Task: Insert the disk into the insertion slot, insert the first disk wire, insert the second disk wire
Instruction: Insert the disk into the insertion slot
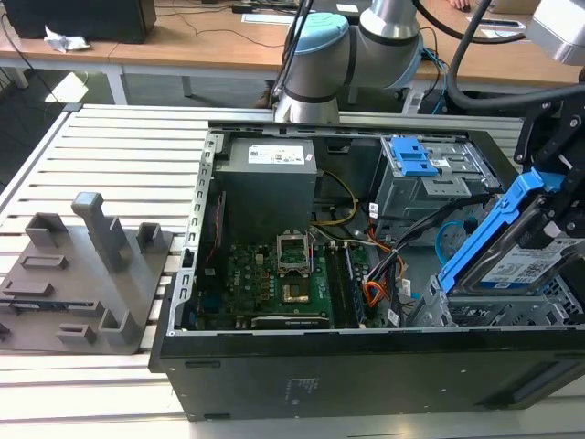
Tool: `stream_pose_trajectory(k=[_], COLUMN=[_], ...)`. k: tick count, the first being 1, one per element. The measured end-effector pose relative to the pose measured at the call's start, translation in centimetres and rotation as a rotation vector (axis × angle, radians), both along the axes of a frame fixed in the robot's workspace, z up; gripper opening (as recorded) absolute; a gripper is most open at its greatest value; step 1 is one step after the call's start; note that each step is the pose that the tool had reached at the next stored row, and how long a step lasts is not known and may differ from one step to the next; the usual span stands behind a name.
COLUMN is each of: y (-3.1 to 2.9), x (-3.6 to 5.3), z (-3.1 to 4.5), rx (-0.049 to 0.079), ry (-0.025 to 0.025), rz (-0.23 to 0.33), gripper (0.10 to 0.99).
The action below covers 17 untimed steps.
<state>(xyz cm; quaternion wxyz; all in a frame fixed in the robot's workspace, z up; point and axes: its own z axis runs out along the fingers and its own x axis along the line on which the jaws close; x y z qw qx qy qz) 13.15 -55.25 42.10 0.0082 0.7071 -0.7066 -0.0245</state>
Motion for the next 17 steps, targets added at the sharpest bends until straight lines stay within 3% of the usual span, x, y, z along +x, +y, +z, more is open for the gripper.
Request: stream_pose_trajectory(k=[7, 11, 14, 15, 16, 17], y=[0.00, 0.00, 0.00, 0.00, 0.00, 0.00], x=[0.00, 0.00, 0.00, 0.00, 0.00, 0.00], z=[-2.21, -2.24, -2.24, -2.24, -2.24, -2.24], rx=[0.000, 0.001, 0.001, 0.001, 0.001, 0.001], ry=[0.0010, 0.0009, 0.0009, 0.0009, 0.0009, 0.0009], rz=[0.000, 0.000, 0.000, 0.000, 0.000, 0.000], gripper=[0.365, 0.365, 0.439, 0.427, 0.294, 0.235])
